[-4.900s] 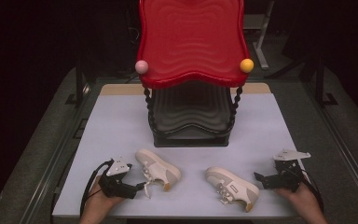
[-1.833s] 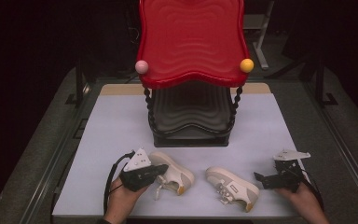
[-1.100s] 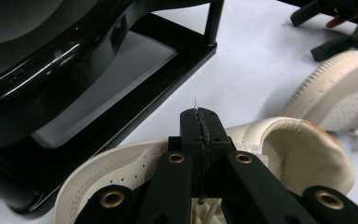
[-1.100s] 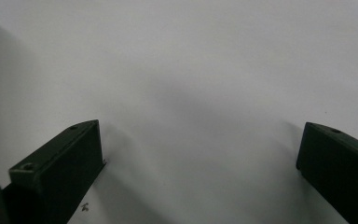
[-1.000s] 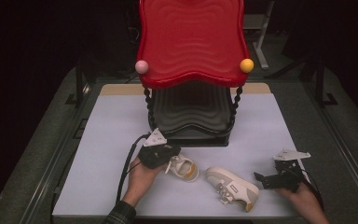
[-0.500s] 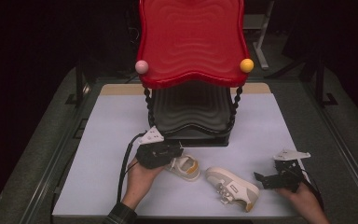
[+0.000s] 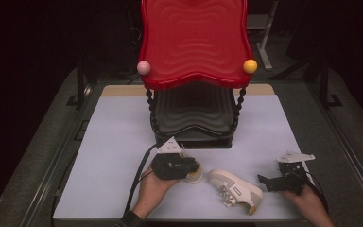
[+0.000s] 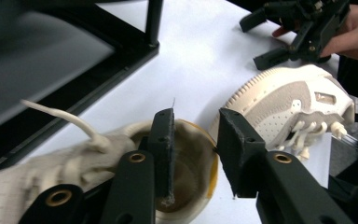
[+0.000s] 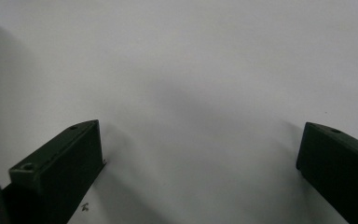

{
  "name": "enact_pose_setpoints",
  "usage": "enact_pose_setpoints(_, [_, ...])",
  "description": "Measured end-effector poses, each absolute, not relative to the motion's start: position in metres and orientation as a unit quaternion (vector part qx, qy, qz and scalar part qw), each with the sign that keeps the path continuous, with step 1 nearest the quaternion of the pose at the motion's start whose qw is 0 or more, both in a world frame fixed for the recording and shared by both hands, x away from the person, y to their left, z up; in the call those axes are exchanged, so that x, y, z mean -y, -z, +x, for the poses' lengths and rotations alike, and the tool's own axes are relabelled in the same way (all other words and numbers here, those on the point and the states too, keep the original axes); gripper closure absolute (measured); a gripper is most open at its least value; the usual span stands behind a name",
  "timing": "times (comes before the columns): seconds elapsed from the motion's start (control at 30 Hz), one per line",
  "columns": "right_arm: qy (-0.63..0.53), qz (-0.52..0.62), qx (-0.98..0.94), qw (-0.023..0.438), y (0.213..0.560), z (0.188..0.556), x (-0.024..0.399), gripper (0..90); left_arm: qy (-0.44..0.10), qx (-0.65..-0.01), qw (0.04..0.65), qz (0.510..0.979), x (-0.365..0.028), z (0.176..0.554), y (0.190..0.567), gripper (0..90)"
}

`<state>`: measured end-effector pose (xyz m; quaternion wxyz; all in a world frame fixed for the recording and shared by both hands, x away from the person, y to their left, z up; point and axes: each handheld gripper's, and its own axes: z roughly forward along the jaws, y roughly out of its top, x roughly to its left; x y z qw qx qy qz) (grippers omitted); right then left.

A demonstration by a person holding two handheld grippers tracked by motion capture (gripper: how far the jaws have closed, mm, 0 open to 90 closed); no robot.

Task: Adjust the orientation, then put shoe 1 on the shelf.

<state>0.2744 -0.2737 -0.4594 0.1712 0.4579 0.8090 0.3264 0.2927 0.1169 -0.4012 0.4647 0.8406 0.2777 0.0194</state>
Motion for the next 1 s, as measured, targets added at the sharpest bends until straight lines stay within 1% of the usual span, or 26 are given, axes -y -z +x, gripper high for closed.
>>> enact_pose_setpoints(0.1, [-0.326, 0.458, -0.809, 0.171, 0.459, 0.274, 0.274, 0.0, -0.015, -0.275, 0.460, 0.844, -0.113, 0.292, 0.406, 63.4])
enact_pose_setpoints(0.17, [-0.326, 0.458, -0.809, 0.171, 0.459, 0.274, 0.274, 0.0, -0.023, -0.272, 0.448, 0.851, -0.109, 0.291, 0.410, 63.1])
enact_pose_setpoints(0.27, [-0.326, 0.458, -0.809, 0.171, 0.459, 0.274, 0.274, 0.0, -0.027, -0.272, 0.442, 0.855, -0.109, 0.291, 0.412, 64.9])
enact_pose_setpoints(0.3, [-0.326, 0.459, -0.809, 0.171, 0.459, 0.274, 0.274, 0.0, -0.021, -0.273, 0.443, 0.853, -0.110, 0.291, 0.414, 68.4])
enact_pose_setpoints(0.4, [-0.326, 0.459, -0.809, 0.171, 0.459, 0.274, 0.274, 0.0, -0.018, -0.272, 0.444, 0.854, -0.111, 0.291, 0.414, 70.8])
enact_pose_setpoints(0.47, [-0.326, 0.459, -0.809, 0.171, 0.459, 0.274, 0.274, 0.0, -0.012, -0.267, 0.442, 0.856, -0.111, 0.290, 0.413, 74.9])
enact_pose_setpoints(0.53, [-0.326, 0.459, -0.809, 0.171, 0.459, 0.274, 0.274, 0.0, -0.012, -0.266, 0.440, 0.858, -0.111, 0.289, 0.413, 76.5])
enact_pose_setpoints(0.67, [-0.326, 0.458, -0.809, 0.171, 0.459, 0.274, 0.274, 0.0, -0.007, -0.257, 0.433, 0.864, -0.115, 0.286, 0.410, 78.2])
enact_pose_setpoints(0.8, [-0.326, 0.458, -0.809, 0.171, 0.459, 0.274, 0.274, 0.0, -0.005, -0.231, 0.419, 0.878, -0.126, 0.278, 0.406, 78.9])
enact_pose_setpoints(1.0, [-0.326, 0.458, -0.809, 0.171, 0.459, 0.274, 0.274, 0.0, 0.000, -0.215, 0.418, 0.883, -0.133, 0.271, 0.400, 79.1])
